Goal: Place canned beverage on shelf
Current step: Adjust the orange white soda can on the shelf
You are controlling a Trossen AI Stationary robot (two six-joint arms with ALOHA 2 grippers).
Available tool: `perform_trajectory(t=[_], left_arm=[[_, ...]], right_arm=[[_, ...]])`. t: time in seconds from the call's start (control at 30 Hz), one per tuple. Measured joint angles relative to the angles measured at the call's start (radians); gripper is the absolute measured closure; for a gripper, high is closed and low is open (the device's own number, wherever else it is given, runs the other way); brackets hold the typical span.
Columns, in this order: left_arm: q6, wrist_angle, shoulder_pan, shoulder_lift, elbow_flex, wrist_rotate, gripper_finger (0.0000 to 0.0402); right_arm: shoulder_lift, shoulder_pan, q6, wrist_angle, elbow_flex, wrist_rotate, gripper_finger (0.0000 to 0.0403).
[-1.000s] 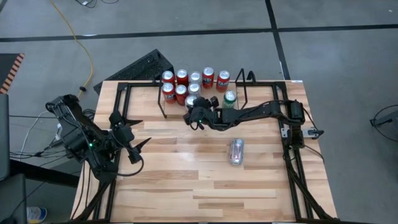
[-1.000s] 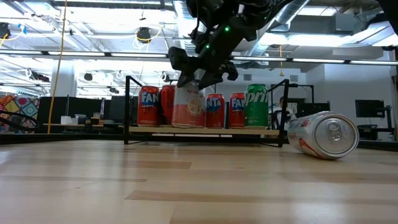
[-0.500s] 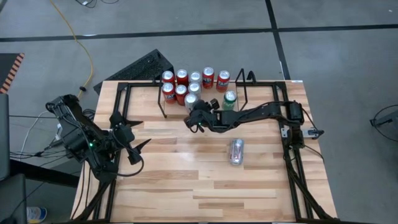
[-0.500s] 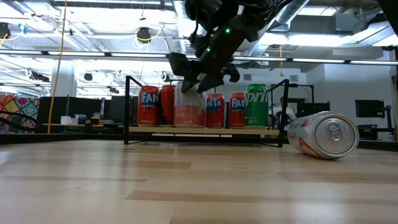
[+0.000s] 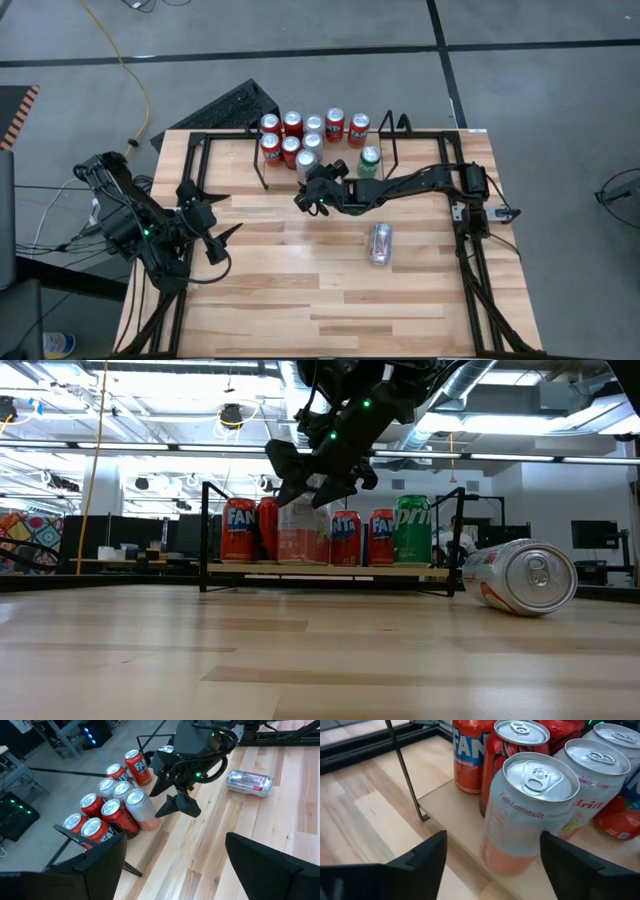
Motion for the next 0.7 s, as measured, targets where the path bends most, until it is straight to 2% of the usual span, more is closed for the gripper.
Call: perform_trajectory(t=[0.17,0.4,0.57,0.7], left_arm=[[0.008,0.000,0.000,0.000,0.000,0.000,0.0077],[0.008,-0.001,0.000,0.000,0.000,-0.001,0.0077],[0.008,-0.002,0.000,0.000,0.000,-0.001,0.0077],[0.008,-0.002,0.000,0.000,0.000,-0.003,0.0077]], right_arm=[[0.000,0.000,0.023,0.036,0.000,0.045,0.0078],[0.000,-0.030,0.003,0.048,0.000,0.047,0.0077],[0.000,-0.051,-0.002,0.069,0.000,0.034,0.0077],[-0.001,-0.075,-0.063,0.133,0.001,-0.039,0.0077]])
